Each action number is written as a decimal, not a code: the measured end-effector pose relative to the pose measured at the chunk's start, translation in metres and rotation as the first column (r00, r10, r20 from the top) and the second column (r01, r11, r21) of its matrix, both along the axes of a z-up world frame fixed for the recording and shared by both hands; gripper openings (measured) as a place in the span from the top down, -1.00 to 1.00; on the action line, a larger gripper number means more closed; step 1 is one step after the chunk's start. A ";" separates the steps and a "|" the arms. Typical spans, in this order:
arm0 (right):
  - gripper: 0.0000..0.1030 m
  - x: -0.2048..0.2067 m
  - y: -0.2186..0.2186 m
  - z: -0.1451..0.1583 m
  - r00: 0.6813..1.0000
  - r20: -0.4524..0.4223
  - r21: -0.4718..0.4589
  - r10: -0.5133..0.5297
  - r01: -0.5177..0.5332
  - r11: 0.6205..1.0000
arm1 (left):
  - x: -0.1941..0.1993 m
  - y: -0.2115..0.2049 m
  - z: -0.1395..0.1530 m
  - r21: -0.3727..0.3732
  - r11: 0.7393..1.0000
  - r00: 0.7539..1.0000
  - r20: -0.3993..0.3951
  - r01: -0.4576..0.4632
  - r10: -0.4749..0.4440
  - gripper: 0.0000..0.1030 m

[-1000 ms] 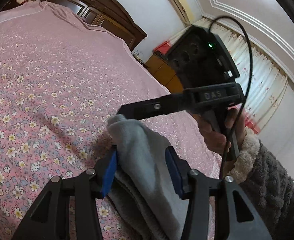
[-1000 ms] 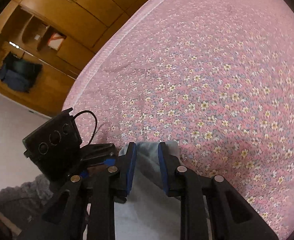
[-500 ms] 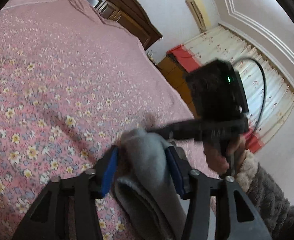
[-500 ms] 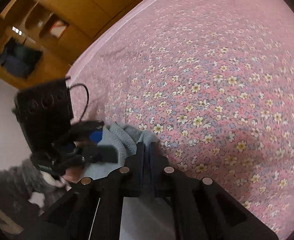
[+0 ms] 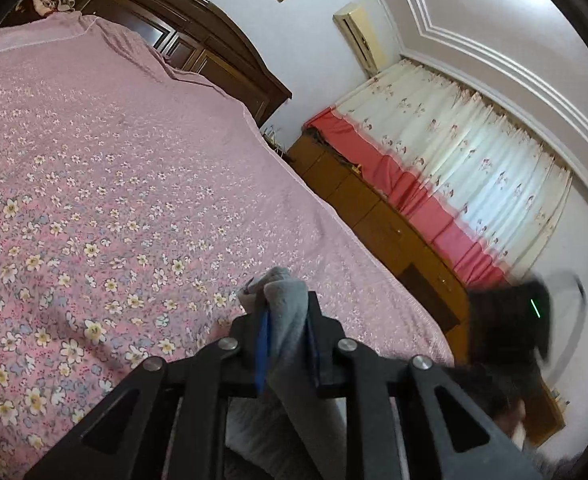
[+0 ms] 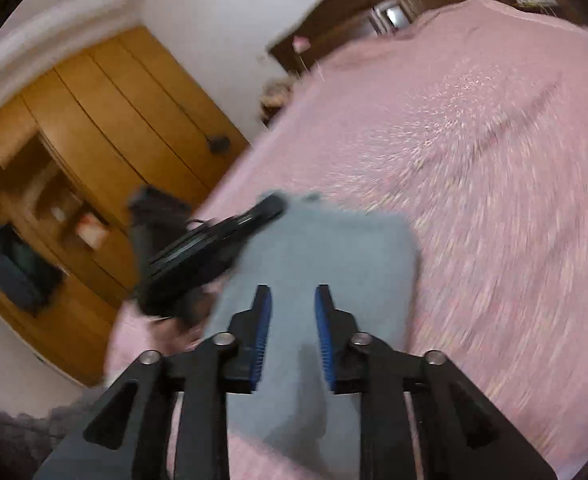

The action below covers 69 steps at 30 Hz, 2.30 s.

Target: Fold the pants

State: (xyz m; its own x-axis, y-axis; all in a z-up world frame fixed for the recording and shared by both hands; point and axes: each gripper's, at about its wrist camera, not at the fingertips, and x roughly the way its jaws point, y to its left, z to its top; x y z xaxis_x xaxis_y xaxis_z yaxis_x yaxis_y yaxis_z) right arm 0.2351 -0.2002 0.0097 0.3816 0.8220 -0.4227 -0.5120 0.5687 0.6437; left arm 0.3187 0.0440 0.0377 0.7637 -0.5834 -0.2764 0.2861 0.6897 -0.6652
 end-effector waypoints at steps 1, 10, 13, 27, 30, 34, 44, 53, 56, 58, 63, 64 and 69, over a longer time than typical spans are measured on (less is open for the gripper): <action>0.46 -0.005 0.006 -0.007 1.000 -0.011 -0.002 0.007 -0.007 1.000 | 0.000 0.001 -0.001 -0.015 1.000 1.000 0.005 0.001 0.000 0.67; 0.63 0.028 -0.041 -0.022 0.986 -0.126 0.114 -0.107 0.122 0.986 | -0.055 0.043 0.028 -0.012 0.981 0.980 -0.044 -0.196 0.195 0.07; 0.85 0.030 -0.024 -0.021 0.991 -0.105 0.051 -0.088 0.093 0.994 | -0.094 0.021 0.051 0.089 0.986 0.990 0.005 -0.140 0.140 0.68; 0.85 -0.021 0.022 -0.011 0.990 0.128 -0.252 -0.060 0.091 0.963 | -0.130 -0.076 0.021 0.398 0.915 0.984 -0.127 -0.069 0.129 0.91; 0.86 -0.023 0.027 -0.031 0.992 0.101 -0.344 -0.074 0.105 0.933 | -0.144 -0.087 0.019 0.469 0.880 0.985 -0.102 -0.078 0.141 0.91; 0.86 -0.053 0.025 -0.011 0.971 0.217 -0.340 -0.098 0.169 0.925 | -0.142 -0.091 0.010 0.486 0.869 0.977 -0.123 -0.095 0.175 0.91; -0.21 -0.143 -0.020 0.063 0.870 0.451 -0.302 -0.199 0.359 0.883 | -0.204 -0.122 0.072 0.546 0.812 0.978 0.084 -0.207 0.193 -0.39; -0.82 -0.176 -0.064 0.046 0.816 0.538 -0.315 -0.213 0.429 0.847 | -0.272 -0.126 0.097 0.591 0.755 0.957 0.228 -0.284 0.182 -0.99; -0.82 -0.170 -0.058 0.040 0.852 0.496 -0.333 -0.168 0.365 0.869 | -0.276 -0.112 0.079 0.587 0.746 0.949 0.226 -0.314 0.221 -1.00; -0.83 -0.170 -0.044 0.036 0.861 0.496 -0.385 -0.111 0.333 0.861 | -0.268 -0.098 0.062 0.563 0.766 0.951 0.198 -0.309 0.238 -1.00; -0.83 -0.171 -0.016 0.022 0.891 0.454 -0.475 0.027 0.216 0.853 | -0.259 -0.084 0.036 0.571 0.773 0.960 0.124 -0.278 0.253 -1.00; -0.83 -0.169 -0.010 0.018 0.898 0.437 -0.496 0.047 0.197 0.846 | -0.259 -0.084 0.034 0.582 0.763 0.959 0.124 -0.280 0.257 -1.00; -0.83 -0.169 -0.005 0.011 0.908 0.413 -0.496 0.069 0.160 0.853 | -0.257 -0.080 0.026 0.571 0.775 0.960 0.095 -0.270 0.265 -1.00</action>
State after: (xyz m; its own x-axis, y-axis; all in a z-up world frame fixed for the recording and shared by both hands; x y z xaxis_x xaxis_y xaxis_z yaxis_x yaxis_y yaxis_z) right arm 0.0664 -0.2057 0.0203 0.6418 0.5095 -0.5732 -0.6225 0.7826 -0.0014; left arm 0.0621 -0.0360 0.0641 0.8691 -0.0912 -0.4861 0.0364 0.9920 -0.1212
